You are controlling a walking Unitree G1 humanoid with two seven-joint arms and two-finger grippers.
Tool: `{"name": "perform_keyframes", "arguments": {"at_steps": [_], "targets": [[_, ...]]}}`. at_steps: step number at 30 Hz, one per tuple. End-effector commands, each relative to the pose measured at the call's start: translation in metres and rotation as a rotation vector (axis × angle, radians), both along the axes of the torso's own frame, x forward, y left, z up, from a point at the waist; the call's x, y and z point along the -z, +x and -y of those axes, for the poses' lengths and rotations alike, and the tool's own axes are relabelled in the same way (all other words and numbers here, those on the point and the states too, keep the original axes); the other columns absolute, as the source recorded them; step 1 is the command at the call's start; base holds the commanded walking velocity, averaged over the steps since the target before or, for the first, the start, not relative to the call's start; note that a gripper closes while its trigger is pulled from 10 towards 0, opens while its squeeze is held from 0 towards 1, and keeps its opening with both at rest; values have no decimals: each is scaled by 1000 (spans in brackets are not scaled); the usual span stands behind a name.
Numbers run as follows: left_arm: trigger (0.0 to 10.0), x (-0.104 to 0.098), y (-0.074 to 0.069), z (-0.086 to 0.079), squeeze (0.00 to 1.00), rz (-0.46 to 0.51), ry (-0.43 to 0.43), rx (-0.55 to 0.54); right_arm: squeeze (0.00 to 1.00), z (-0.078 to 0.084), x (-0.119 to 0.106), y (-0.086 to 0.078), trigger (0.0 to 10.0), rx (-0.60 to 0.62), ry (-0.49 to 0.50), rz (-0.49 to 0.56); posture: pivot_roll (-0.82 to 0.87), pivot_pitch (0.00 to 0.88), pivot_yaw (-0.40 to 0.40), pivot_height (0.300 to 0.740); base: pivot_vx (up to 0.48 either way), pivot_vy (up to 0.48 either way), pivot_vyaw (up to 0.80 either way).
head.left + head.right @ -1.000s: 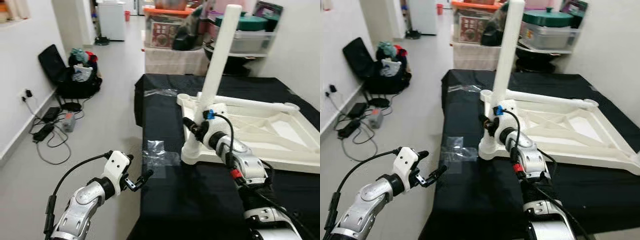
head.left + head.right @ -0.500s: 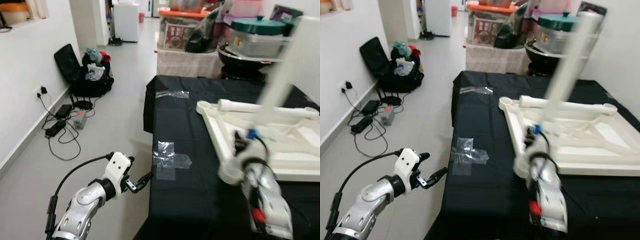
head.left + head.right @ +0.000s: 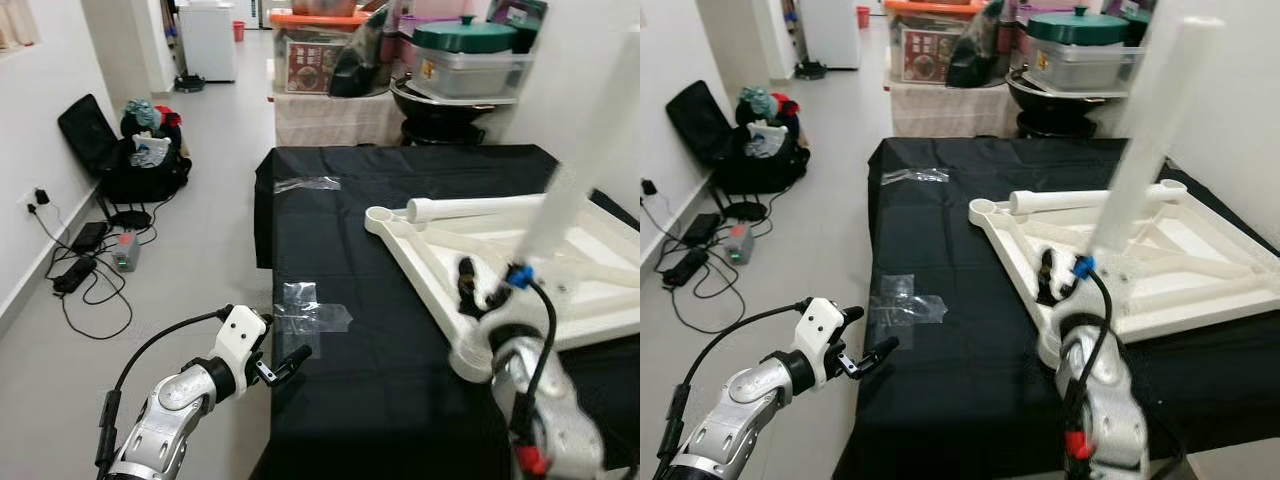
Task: Building children table
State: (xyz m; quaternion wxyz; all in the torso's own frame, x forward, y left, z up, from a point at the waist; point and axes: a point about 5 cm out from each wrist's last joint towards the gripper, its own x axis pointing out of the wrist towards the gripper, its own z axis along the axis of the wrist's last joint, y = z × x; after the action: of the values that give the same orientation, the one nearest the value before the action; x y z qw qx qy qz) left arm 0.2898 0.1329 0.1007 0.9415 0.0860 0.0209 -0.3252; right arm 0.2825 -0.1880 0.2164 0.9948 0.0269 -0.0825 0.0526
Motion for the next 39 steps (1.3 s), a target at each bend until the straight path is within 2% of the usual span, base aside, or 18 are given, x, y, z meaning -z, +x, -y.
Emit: {"name": "perform_keyframes", "arguments": {"at_steps": [1,7,10,11,12,14,15,16,17,21,22,26,28,29,30,35,38,39], "targets": [[10000,2,0,-2,0,-7,-1,-1,0,-25,-7,-4,10000,-190,-11,36,44,0,-52,740,0,0,0],[10000,0,2,-1,0,2,-3,-6,0,-18,-22,12,10000,-473,-263,58,73,0,-77,740,0,0,0],[10000,0,3,-1,0,6,-4,-9,0,-20,-21,16,9922,-506,-278,48,73,0,-77,740,0,0,0],[10000,-1,3,-2,0,8,-4,-15,0,-25,-17,25,3686,-516,-277,25,84,0,-85,740,0,0,0],[10000,-1,3,-3,0,10,-3,-19,0,-29,-12,31,2353,-517,-289,1,84,0,-85,740,0,0,0],[10000,0,2,-4,0,10,-2,-22,0,-35,-4,37,2706,-510,-290,-32,92,0,-87,740,0,0,0],[10000,0,2,-4,0,9,-1,-24,0,-42,6,44,6078,-490,-283,-76,95,0,-87,740,0,0,0],[10000,0,2,-4,0,9,0,-24,0,-47,11,47,6078,-478,-279,-104,95,0,-87,740,0,0,0],[10000,0,2,-3,0,8,0,-23,0,-53,17,51,10000,-467,-254,-132,93,0,-84,740,0,0,0],[10000,0,3,-2,0,9,1,-18,0,-61,25,55,10000,-463,-227,-163,97,0,-84,740,0,0,0],[10000,0,3,0,0,12,1,-15,0,-65,30,58,0,-465,-194,-186,102,0,-85,740,0,0,0],[10000,-2,4,1,0,15,1,-11,0,-68,34,60,0,-468,-158,-209,102,0,-85,740,0,0,0],[10000,-1,5,-3,0,15,5,-20,0,-45,39,66,0,-239,-111,-235,87,0,-92,740,0,0,0],[10000,-1,5,-3,0,15,5,-20,0,-45,39,66,0,-239,-111,-235,87,0,-92,740,0,0,0],[10000,0,5,-4,0,14,7,-25,0,-33,41,65,0,-130,-86,-239,84,0,-91,740,0,0,0],[10000,2,4,-5,0,11,7,-30,0,-15,43,60,0,23,-53,-241,74,0,-88,740,0,0,0],[10000,5,2,-1,0,0,5,-24,0,36,48,9,0,392,-31,-220,33,0,-63,740,0,0,0],[10000,5,2,-1,0,0,5,-24,0,36,48,9,0,392,-31,-220,33,0,-63,740,0,0,0]]}}
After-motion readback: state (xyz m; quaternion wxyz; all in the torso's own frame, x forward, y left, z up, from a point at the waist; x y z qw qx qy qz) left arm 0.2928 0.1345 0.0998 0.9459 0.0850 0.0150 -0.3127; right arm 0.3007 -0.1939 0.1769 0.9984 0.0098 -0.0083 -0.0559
